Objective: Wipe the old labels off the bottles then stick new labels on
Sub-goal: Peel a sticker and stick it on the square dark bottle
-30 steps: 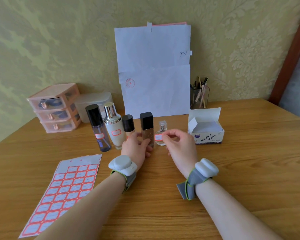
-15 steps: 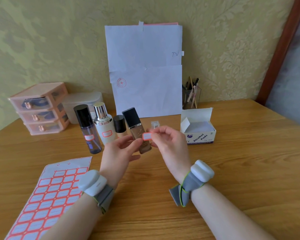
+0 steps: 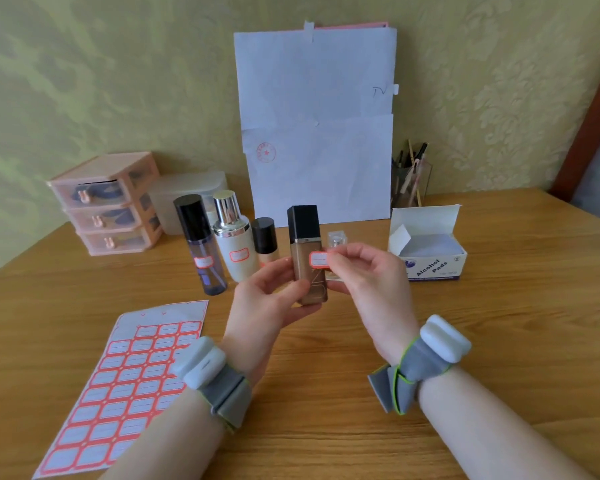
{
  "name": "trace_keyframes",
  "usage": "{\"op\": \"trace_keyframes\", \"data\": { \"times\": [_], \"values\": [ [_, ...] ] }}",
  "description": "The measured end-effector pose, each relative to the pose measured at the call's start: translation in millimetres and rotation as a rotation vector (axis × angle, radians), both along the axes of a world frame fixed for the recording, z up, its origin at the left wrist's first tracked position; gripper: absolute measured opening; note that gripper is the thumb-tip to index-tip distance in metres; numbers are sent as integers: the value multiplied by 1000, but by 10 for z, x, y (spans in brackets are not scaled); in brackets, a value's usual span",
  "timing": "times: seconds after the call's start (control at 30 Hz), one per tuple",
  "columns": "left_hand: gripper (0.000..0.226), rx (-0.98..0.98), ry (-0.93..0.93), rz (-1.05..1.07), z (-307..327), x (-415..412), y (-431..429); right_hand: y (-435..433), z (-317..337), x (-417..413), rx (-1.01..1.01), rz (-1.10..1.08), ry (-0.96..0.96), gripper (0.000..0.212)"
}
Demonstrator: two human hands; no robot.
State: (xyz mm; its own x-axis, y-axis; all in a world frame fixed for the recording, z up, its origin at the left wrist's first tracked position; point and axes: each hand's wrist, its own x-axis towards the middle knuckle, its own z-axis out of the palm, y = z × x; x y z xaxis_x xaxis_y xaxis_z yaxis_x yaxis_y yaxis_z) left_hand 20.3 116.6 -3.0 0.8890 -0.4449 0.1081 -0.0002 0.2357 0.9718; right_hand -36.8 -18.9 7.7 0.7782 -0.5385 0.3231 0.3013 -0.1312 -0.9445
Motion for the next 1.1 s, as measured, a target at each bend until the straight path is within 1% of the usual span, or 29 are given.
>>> {"op": "trace_keyframes", "data": {
  "times": [0.2, 0.37, 0.53, 0.67, 0.83, 1.1],
  "values": [
    [37, -20, 15, -15, -4, 2, 13, 26, 3, 6, -42, -12, 18, 9],
    [35, -27, 4, -24, -6, -3, 13, 25, 9, 0, -88, -30, 36, 6],
    [42, -25, -11, -21, -4, -3, 6, 36, 20, -6, -111, -47, 46, 5],
    [41, -31, -8, -24, -13, -1, 7, 38, 28, -9, -97, -62, 46, 8],
    [41, -34, -18, -26, -12, -14, -3, 33, 35, -4, -81, -71, 56, 8],
    [36, -55, 20, -41, 30, -29, -8, 31, 39, -19, -124, -79, 40, 9]
  ]
}}
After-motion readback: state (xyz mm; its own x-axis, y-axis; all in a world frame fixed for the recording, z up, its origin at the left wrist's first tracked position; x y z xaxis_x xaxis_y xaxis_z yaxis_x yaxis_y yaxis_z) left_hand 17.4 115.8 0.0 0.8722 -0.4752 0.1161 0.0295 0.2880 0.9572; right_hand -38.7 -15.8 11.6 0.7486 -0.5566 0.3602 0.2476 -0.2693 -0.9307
